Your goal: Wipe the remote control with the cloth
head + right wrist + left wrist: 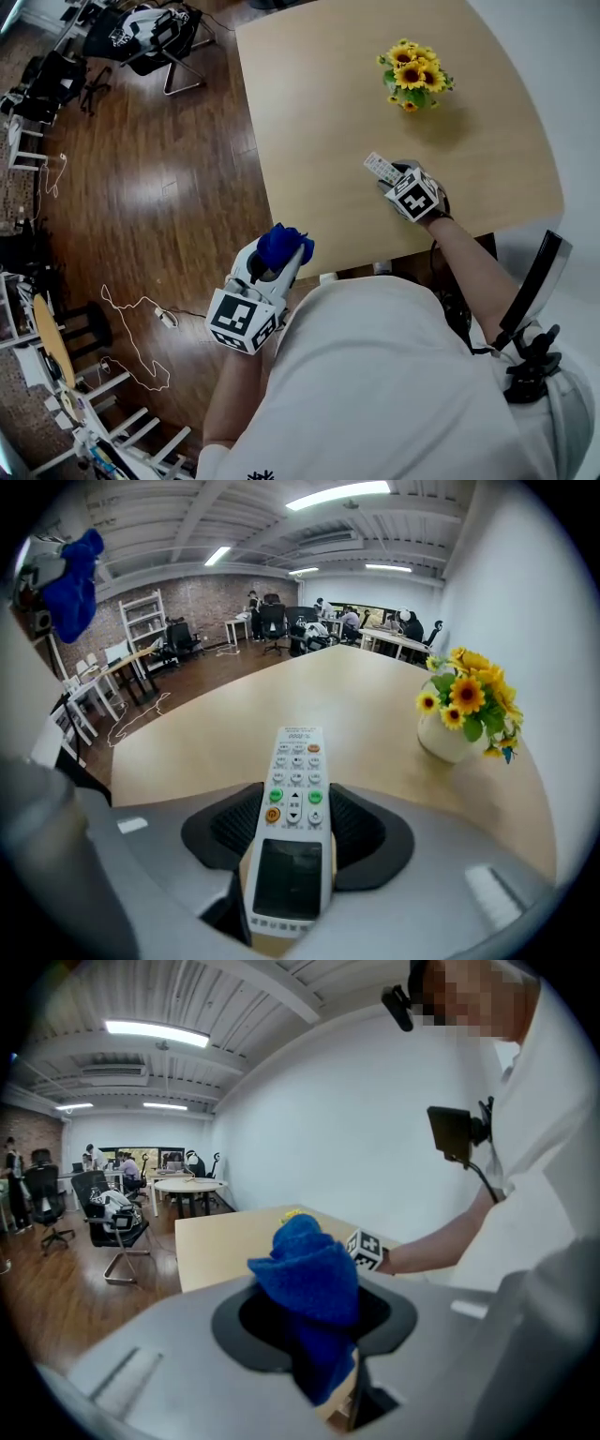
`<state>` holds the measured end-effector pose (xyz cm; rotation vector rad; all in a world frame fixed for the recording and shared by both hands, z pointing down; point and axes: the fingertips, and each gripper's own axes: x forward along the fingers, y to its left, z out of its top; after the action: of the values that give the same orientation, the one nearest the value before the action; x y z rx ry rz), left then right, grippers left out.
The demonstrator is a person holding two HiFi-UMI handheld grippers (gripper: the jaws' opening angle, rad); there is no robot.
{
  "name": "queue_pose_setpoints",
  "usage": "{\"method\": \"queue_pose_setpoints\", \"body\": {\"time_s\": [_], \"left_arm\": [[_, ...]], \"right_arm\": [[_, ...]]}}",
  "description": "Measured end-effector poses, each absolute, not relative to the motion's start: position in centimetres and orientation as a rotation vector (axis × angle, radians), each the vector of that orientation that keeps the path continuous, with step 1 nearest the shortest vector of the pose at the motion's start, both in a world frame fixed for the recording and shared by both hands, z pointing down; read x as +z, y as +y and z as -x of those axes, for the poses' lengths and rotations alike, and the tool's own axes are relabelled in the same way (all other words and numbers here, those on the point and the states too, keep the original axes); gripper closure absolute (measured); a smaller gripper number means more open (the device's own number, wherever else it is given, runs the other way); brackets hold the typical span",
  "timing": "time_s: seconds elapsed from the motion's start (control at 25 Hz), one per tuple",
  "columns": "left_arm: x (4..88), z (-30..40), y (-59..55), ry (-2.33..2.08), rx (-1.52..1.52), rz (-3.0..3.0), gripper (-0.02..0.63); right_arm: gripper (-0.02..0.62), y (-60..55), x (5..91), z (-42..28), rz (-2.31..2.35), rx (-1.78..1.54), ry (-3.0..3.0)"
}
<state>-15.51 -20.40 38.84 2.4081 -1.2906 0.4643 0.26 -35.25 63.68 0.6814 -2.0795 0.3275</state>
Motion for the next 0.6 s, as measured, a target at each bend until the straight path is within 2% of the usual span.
{"method": "queue_pose_setpoints", "body": {"time_s": [0.32, 0.6], "left_arm": [[39.0, 15.4, -19.3, -1.399, 0.485, -2.269, 0.46], [39.4, 14.2, -18.6, -1.444, 0.482, -2.173, 0.46]], "right_arm": [[0.376, -38.3, 67.6, 0.4, -0.66, 0.355, -2.048], [0.373, -38.3, 67.8, 0.9, -0.609, 0.369, -2.083]]}}
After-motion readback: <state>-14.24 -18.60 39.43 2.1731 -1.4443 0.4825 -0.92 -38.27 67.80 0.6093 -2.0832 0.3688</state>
